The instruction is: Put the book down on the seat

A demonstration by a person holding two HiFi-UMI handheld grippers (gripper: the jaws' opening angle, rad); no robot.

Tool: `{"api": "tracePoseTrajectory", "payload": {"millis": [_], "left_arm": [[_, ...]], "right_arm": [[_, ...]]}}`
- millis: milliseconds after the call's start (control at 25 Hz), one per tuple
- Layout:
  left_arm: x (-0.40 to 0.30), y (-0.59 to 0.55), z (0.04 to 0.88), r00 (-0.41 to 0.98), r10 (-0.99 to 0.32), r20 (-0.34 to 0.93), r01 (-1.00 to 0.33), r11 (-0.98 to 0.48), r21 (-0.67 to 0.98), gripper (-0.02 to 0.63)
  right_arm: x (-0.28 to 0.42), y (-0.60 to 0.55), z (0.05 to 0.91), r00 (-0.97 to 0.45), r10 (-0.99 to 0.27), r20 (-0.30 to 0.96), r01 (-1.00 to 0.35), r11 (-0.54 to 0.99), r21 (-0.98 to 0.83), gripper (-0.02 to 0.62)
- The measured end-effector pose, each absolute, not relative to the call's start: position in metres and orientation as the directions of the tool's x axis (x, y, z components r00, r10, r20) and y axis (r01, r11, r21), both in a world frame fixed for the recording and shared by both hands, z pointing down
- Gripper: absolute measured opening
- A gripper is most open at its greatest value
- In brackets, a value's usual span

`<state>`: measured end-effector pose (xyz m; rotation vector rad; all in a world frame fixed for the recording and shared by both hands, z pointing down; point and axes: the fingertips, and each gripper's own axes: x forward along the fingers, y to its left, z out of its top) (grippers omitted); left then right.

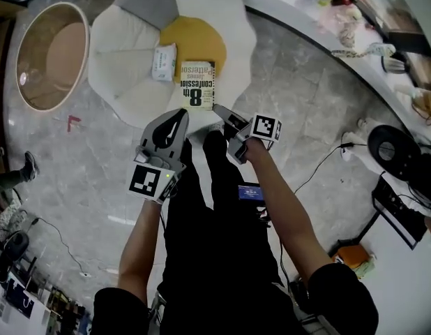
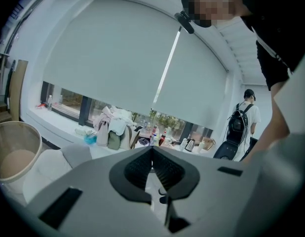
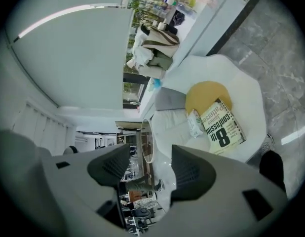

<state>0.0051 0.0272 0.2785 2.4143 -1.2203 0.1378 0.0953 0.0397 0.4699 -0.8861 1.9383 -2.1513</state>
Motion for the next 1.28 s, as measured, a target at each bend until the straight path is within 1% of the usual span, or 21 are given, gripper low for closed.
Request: {"api": "tracePoseTrajectory", "payload": {"millis": [120,280,360,480,560,640,760,1000,1160,1280], "left_arm": [[0.000,0.033,0.251,0.587,-0.766,0.262,-0.802,-0.503,0.322,0.012],[-0.002,0.039,0.226,0.570,-0.780,0.259,-0.815,-0.496,0.301,0.012],[-0.001,0.041,0.216,0.562,-0.787,0.254,-0.821,-0.496,0.283,0.012],[0.009,0.050,0.199,0.565,-0.791,0.234,-0.819,-0.502,0.277,0.012],[0.013,0.056,0.188,0.563,-0.796,0.220,-0.819,-0.503,0.276,0.012],[0.014,0.060,0.180,0.554,-0.804,0.215,-0.825,-0.497,0.268,0.012],[0.014,0.064,0.162,0.546,-0.819,0.176,-0.831,-0.503,0.238,0.012],[0.013,0.073,0.133,0.538,-0.832,0.137,-0.836,-0.506,0.212,0.012],[0.019,0.079,0.118,0.545,-0.830,0.119,-0.832,-0.519,0.193,0.012],[0.026,0.084,0.112,0.564,-0.819,0.108,-0.821,-0.541,0.181,0.012]], "right_arm": [[0.094,0.045,0.431,-0.832,-0.457,0.315,-0.283,-0.139,-0.949,0.264],[0.094,0.048,0.391,-0.839,-0.459,0.293,-0.289,-0.081,-0.954,0.200],[0.091,0.049,0.374,-0.849,-0.453,0.273,-0.285,-0.044,-0.958,0.188],[0.093,0.055,0.348,-0.859,-0.446,0.252,-0.283,0.002,-0.959,0.152],[0.095,0.056,0.335,-0.855,-0.451,0.256,-0.303,0.034,-0.953,0.134],[0.100,0.055,0.325,-0.843,-0.467,0.269,-0.334,0.062,-0.940,0.090],[0.106,0.052,0.305,-0.838,-0.481,0.258,-0.348,0.107,-0.931,0.057],[0.116,0.051,0.270,-0.846,-0.489,0.210,-0.329,0.172,-0.929,0.025],[0.123,0.044,0.248,-0.862,-0.487,0.143,-0.311,0.283,-0.907,0.018],[0.122,0.046,0.238,-0.879,-0.464,0.106,-0.287,0.339,-0.896,0.017]]}}
